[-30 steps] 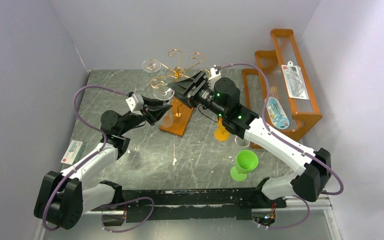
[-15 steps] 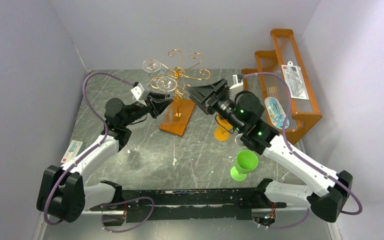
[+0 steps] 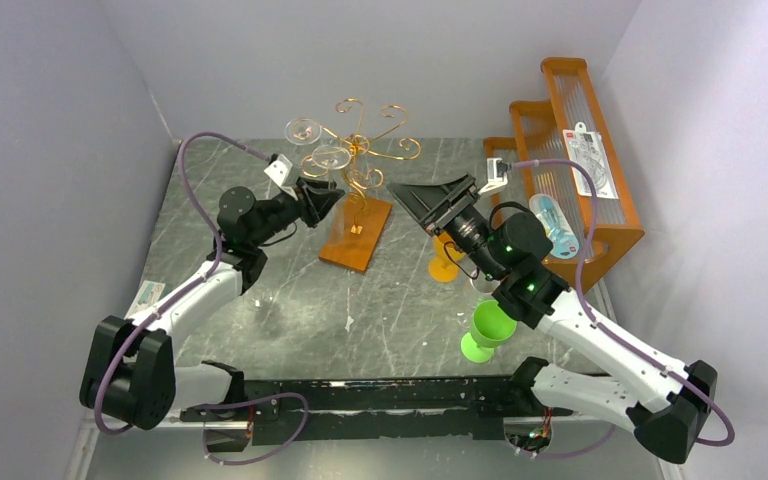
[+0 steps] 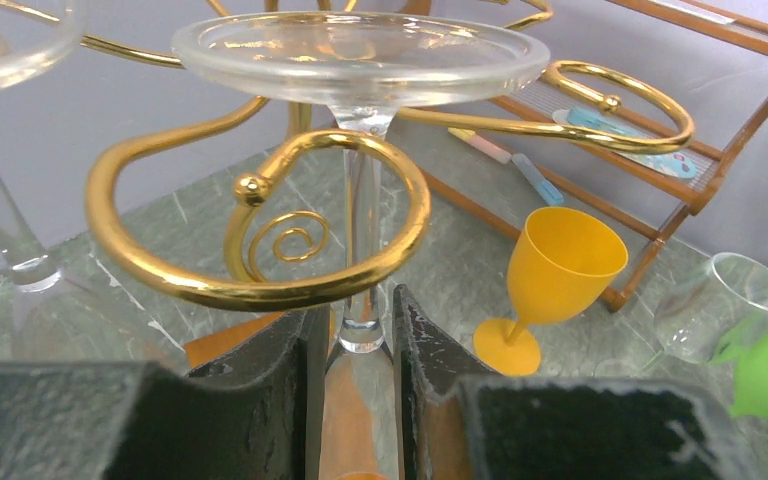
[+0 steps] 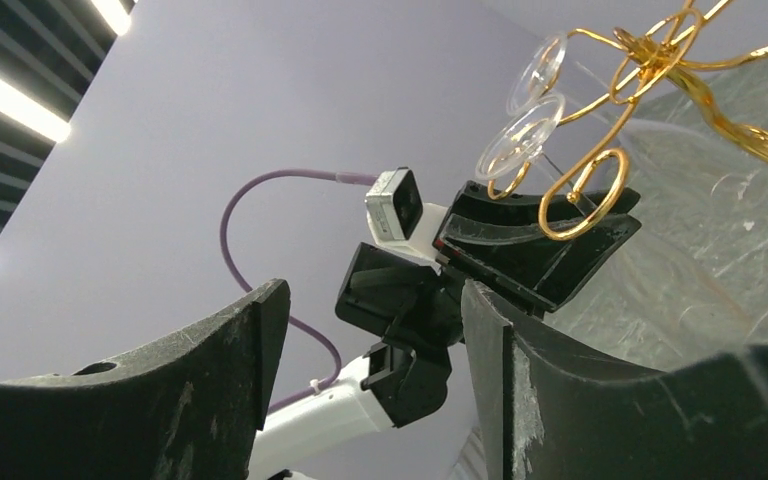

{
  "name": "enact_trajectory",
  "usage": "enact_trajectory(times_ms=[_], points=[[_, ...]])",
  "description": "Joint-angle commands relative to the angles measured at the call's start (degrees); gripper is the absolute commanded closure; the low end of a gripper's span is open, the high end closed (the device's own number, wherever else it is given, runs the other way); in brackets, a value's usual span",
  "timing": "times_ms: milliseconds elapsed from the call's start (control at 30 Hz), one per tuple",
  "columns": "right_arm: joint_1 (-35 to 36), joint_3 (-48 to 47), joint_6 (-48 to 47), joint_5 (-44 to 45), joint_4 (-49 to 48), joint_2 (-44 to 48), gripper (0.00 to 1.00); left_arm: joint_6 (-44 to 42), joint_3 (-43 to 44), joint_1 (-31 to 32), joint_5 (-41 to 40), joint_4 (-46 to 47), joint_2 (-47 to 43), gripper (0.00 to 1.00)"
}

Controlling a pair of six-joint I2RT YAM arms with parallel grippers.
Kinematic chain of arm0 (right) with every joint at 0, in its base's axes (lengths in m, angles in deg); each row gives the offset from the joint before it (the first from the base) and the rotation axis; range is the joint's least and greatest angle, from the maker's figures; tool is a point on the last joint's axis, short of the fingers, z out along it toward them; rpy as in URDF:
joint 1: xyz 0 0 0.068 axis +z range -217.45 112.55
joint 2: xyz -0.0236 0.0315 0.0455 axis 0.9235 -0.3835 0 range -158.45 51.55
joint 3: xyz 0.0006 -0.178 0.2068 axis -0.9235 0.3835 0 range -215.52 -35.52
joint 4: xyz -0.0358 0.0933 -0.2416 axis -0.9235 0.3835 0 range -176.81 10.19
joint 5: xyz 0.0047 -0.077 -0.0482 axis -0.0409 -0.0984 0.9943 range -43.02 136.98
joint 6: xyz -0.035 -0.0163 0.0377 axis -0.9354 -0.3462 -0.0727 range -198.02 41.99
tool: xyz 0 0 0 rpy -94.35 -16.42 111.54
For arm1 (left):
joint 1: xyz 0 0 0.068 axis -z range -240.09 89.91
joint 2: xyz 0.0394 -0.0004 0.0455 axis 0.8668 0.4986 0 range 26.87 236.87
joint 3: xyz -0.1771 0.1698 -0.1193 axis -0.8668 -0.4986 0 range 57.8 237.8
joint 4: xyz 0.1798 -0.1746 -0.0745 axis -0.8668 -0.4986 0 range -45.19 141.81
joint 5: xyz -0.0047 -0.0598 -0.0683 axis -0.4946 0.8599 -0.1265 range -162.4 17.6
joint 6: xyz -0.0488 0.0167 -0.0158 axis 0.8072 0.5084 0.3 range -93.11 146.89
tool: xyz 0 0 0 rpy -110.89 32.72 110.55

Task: Place the wine glass upside down on the wine glass rack

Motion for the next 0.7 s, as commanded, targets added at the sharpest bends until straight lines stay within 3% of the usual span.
enact_trajectory(times_ms=[0,667], points=[[-0.2,1.0,-1.8,-0.6,-3.3,1.1,0.33,0.8,0.2,0.2,-4.3,3.7,-1.1,0.95],[-0.2,2.4,-2.0,0.2,-2.6,1.3,0.35,3.3,-7.3,0.2,-18.2,10.2,-7.3,0.95]])
